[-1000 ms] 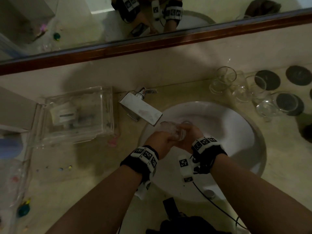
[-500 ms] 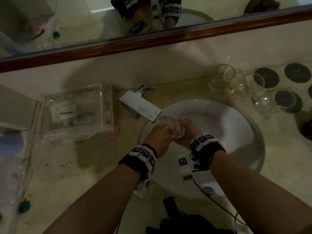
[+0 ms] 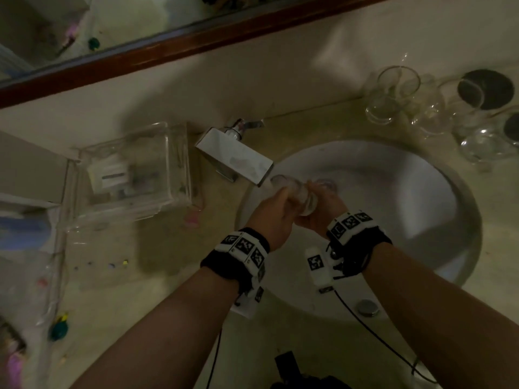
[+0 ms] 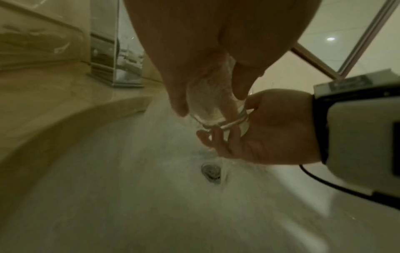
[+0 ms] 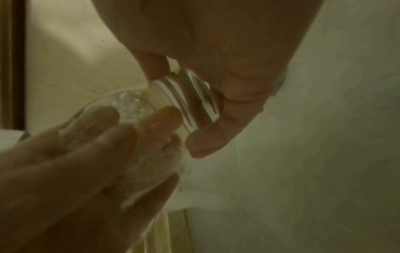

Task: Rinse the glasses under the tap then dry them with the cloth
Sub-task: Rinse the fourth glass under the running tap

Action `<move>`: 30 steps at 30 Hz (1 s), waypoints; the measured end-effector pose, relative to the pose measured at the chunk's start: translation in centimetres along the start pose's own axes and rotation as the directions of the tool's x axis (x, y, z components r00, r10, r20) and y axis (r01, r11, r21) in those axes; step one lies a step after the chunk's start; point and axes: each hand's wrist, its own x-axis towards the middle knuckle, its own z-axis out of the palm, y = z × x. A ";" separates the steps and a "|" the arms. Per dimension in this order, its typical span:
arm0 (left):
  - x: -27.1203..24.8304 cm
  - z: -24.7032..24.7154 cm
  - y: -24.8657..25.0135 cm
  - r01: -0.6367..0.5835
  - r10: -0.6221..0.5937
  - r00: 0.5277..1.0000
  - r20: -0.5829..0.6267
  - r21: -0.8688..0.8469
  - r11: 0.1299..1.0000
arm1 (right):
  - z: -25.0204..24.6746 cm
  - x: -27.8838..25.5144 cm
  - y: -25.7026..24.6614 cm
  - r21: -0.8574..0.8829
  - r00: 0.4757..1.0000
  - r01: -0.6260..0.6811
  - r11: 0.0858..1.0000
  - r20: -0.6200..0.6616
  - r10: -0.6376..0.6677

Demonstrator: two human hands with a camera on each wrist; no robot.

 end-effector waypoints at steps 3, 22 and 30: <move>0.2 0.4 -0.2 -0.026 0.027 0.998 -0.065 0.012 1.000 | -0.6 2.0 0.8 0.116 0.998 0.007 0.993 0.058 -0.014; 1.2 2.9 -1.1 0.046 -0.047 0.988 -0.146 -0.008 0.999 | -2.5 5.5 2.1 0.203 0.936 0.051 0.978 0.333 -0.118; 0.7 4.1 -1.2 0.025 -0.027 0.967 -0.254 -0.012 1.000 | -2.7 5.9 3.0 0.318 0.906 -0.046 0.947 0.413 -0.094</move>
